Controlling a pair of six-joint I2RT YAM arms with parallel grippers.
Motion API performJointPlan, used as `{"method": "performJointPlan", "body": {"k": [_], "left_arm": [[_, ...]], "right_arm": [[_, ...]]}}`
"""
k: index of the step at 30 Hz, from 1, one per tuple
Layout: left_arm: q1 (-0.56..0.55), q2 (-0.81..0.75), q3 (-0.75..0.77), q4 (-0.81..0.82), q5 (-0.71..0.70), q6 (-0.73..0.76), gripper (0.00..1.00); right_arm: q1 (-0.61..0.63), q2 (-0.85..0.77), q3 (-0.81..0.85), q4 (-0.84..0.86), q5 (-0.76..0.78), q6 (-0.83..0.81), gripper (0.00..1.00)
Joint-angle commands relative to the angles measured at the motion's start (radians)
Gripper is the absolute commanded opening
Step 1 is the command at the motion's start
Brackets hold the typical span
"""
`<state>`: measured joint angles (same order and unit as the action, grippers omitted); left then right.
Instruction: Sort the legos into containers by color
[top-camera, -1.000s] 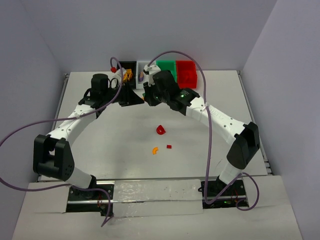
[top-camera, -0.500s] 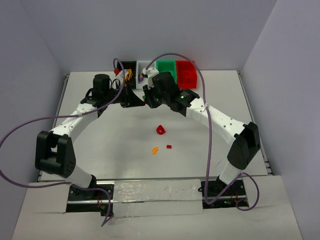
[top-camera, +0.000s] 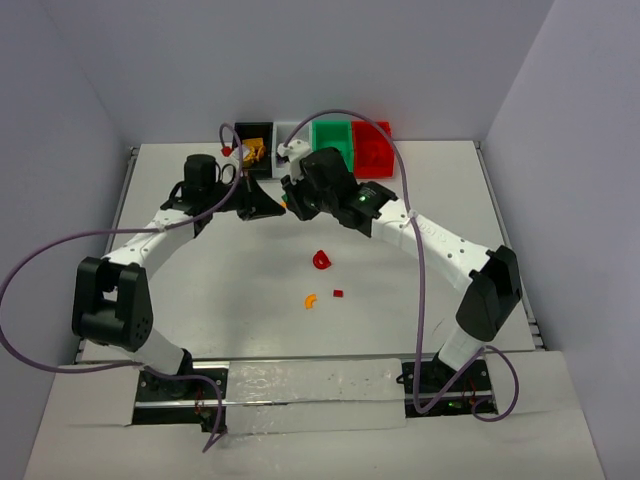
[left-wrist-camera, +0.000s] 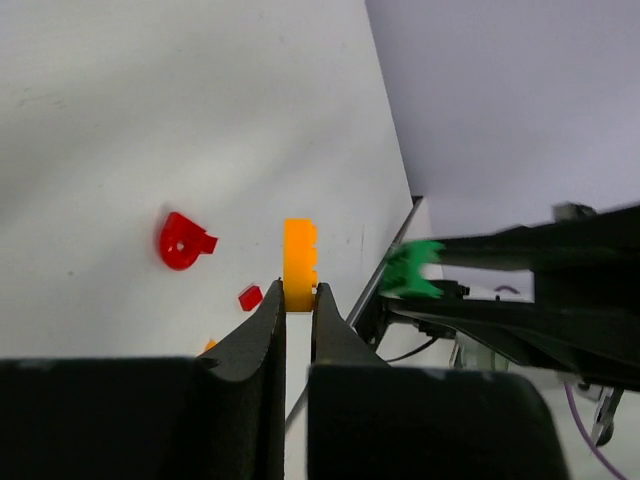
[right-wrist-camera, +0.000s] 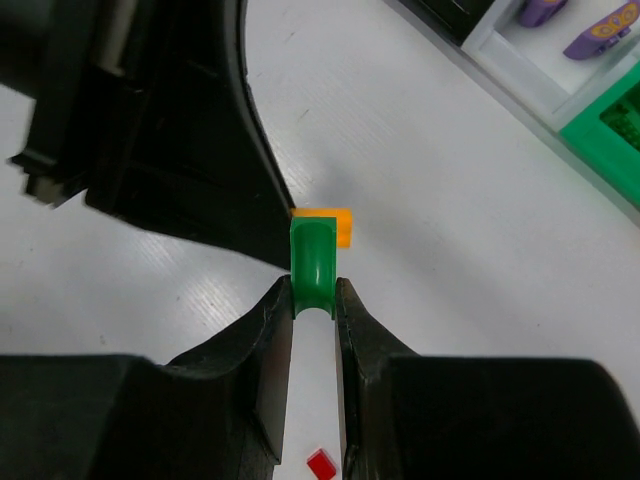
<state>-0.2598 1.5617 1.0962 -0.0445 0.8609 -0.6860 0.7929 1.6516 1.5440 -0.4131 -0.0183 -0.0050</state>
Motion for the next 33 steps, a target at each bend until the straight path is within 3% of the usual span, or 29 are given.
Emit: {"method": "performJointPlan", "body": {"k": [1,6,10,16,19,25,29,33], "left_arm": [[0.023,0.004,-0.017,-0.008,-0.123,-0.006,0.00],[0.025,-0.032,-0.032,-0.021,-0.196,0.037,0.00],[0.039,-0.036,0.042,-0.068,-0.266,0.129,0.00],[0.050,0.072,0.284,-0.108,-0.614,0.373,0.00],[0.053,0.162,0.389,-0.099,-0.718,0.432,0.00],[0.070,0.466,0.761,-0.117,-0.753,0.491,0.04],[0.092,0.600,0.811,0.004,-0.703,0.499,0.08],[0.108,0.740,0.998,-0.014,-0.720,0.491,0.11]], "right_arm": [[0.011,-0.051,0.073,-0.025,-0.024,0.072,0.00],[0.011,-0.036,0.137,-0.062,-0.053,0.124,0.00],[-0.013,-0.021,0.142,-0.055,0.043,0.102,0.00],[-0.123,0.057,0.159,-0.011,0.066,0.102,0.00],[-0.185,0.097,0.181,0.021,0.065,0.101,0.00],[-0.267,0.157,0.212,0.036,0.049,0.102,0.00],[-0.296,0.158,0.194,0.064,0.029,0.114,0.00],[-0.317,0.165,0.193,0.072,0.023,0.118,0.00]]}}
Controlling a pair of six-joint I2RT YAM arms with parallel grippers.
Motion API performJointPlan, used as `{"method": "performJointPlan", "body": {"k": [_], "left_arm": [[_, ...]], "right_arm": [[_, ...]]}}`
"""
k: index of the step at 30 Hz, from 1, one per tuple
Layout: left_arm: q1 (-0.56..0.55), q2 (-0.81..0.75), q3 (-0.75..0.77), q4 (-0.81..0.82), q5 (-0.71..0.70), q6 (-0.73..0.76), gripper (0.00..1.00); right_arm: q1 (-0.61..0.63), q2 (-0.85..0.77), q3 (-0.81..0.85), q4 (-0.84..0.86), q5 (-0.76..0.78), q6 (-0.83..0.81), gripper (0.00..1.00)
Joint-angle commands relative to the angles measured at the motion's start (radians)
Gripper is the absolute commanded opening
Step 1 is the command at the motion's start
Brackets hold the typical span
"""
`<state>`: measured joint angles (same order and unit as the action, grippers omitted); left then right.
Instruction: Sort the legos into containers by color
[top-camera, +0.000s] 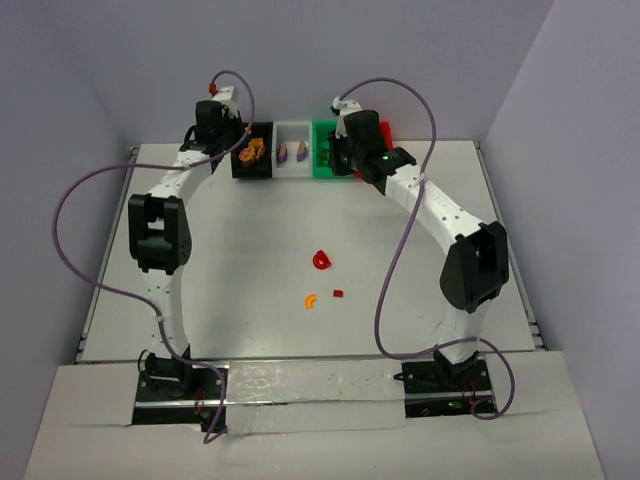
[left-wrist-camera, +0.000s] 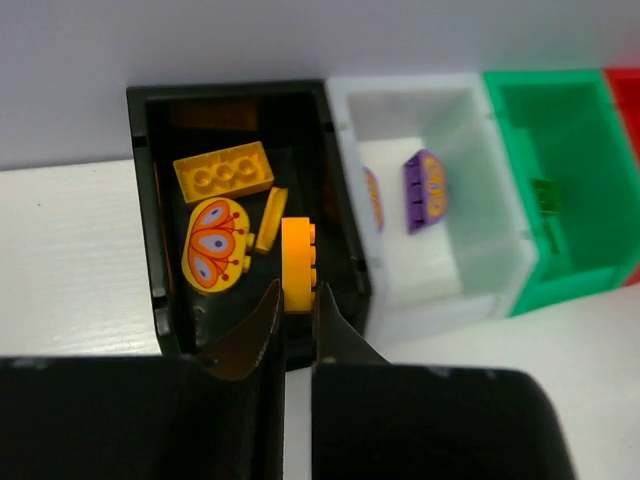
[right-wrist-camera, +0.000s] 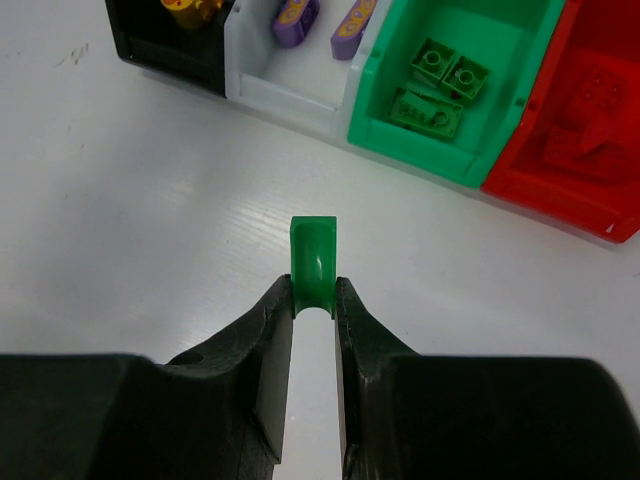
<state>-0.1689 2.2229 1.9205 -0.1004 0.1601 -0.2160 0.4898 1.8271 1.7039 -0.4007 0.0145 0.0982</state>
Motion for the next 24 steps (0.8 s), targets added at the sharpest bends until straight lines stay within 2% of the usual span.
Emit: {"method": "performJointPlan", "body": {"k": [1,4,8,10,14,16,18,21,24], "left_arm": [[0.017,0.099,0.181,0.036,-0.019,0.021,0.11],[0.017,0.151,0.261,0.008,-0.026,0.030,0.33],[0.017,0.143,0.258,0.023,-0.021,0.032,0.61],[0.017,0.131,0.258,0.025,-0.029,0.035,0.71],[0.019,0.080,0.253,0.012,-0.051,0.035,0.78],[0.020,0.029,0.233,0.002,-0.054,0.027,0.97],[0.029,-0.020,0.201,-0.026,-0.037,-0.028,0.99],[0.061,-0.123,0.170,-0.107,0.107,-0.119,0.99],[0.074,-0.253,-0.028,-0.069,0.115,-0.141,0.99]], "right_arm": [[-0.014,-0.009,0.031,0.062,-0.010,0.011,0.00],[-0.021,0.011,0.045,0.071,-0.010,0.011,0.00],[-0.031,0.052,0.091,0.074,-0.005,0.011,0.00],[-0.044,0.087,0.132,0.074,-0.004,0.012,0.00],[-0.058,0.169,0.223,0.069,0.001,-0.002,0.00],[-0.066,0.232,0.298,0.067,0.006,-0.012,0.00],[-0.075,0.293,0.352,0.062,0.002,-0.007,0.00],[-0.084,0.427,0.472,0.046,-0.007,0.002,0.00],[-0.088,0.490,0.531,0.068,-0.002,0.001,0.00]]}}
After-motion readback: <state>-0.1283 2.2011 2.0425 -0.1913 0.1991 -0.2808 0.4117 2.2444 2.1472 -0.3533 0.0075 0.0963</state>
